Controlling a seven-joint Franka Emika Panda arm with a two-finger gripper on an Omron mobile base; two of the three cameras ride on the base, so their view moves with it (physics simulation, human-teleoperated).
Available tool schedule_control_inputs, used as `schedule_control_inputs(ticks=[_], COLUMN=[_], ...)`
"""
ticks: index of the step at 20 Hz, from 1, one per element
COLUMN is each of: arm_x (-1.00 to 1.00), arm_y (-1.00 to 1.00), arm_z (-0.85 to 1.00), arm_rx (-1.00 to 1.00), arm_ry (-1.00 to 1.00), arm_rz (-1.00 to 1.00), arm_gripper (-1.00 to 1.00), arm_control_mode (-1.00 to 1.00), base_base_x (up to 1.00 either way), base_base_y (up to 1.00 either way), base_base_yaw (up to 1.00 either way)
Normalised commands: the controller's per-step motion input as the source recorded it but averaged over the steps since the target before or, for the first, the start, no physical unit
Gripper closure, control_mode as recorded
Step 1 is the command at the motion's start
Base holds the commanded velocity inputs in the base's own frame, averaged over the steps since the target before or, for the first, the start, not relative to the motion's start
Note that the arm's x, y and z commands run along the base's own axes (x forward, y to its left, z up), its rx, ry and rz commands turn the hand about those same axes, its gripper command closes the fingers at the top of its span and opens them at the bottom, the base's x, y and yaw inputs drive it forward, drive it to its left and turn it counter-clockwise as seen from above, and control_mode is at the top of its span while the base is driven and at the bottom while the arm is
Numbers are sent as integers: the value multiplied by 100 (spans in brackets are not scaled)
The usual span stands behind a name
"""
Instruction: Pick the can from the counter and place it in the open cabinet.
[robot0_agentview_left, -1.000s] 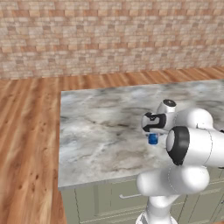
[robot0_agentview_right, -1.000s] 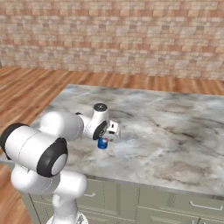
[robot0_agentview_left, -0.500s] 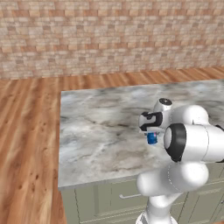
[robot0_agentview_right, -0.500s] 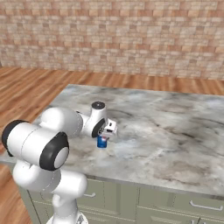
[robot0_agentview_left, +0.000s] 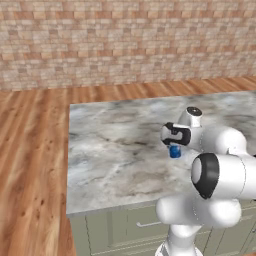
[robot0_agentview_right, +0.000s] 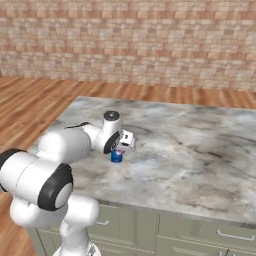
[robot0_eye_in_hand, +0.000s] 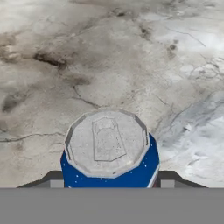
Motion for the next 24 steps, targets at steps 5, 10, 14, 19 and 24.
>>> schedule_control_inputs(ticks=[5, 10, 14, 19, 24], arm_x=[-1, 0, -1, -12, -22], arm_y=[2, 16, 16, 11, 24], arm_z=[78, 80, 80, 67, 56], arm_rx=[3, 2, 0, 1, 0], arm_ry=[-7, 0, -2, -4, -16], arm_rz=[0, 0, 0, 0, 0], arm_gripper=[100, 100, 100, 100, 100], arm_control_mode=[-100, -100, -100, -100, -100], base_base_x=[0, 0, 0, 0, 0], base_base_y=[0, 0, 0, 0, 0], base_base_yaw=[0, 0, 0, 0, 0])
